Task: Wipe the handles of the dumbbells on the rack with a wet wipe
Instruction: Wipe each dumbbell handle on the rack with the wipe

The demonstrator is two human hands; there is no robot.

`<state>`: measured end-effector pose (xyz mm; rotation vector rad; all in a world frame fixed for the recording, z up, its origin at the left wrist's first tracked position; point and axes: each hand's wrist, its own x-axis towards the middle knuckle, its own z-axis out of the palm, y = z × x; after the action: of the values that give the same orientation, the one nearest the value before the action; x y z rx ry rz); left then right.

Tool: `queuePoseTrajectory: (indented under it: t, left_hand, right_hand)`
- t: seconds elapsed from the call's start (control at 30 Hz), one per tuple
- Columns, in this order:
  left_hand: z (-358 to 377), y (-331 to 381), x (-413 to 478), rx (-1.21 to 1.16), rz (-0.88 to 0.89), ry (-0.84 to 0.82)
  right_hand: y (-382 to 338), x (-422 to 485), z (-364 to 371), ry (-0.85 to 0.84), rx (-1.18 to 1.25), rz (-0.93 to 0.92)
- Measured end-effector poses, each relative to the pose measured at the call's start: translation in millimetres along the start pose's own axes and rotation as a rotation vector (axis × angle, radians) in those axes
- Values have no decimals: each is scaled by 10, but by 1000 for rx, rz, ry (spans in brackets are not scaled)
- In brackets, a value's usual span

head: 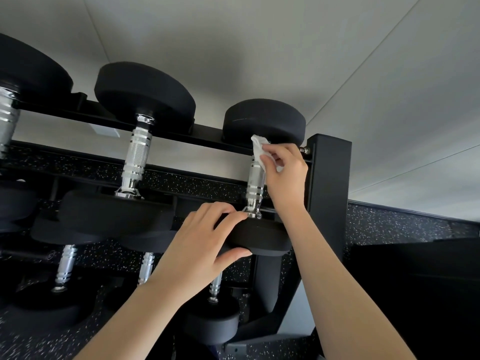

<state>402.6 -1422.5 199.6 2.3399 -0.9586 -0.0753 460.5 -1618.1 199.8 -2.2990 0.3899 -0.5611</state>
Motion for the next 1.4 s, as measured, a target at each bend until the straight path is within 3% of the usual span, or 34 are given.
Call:
queuePoseTrajectory:
  t: [0.17, 0.33, 0.73, 0.97, 1.27, 1.4]
  left_hand:
    - [3, -4, 1, 0, 4, 2]
    - [3, -11, 14, 2, 7, -2]
    - [23, -30, 19, -2, 10, 2]
    - [25, -27, 16, -18, 1, 1]
    - [25, -33, 19, -22, 4, 13]
    - [31, -40, 20, -24, 9, 18]
  right_hand:
    - [-49, 103, 81, 87, -16, -2]
    - [-14, 142, 9, 18, -34, -18]
    - [-66, -253, -251, -397, -37, -19]
    - [-65, -297, -476, -629, -65, 176]
    - [-16, -271, -562, -705, -46, 239]
    - [28, -307, -528, -644, 1, 270]
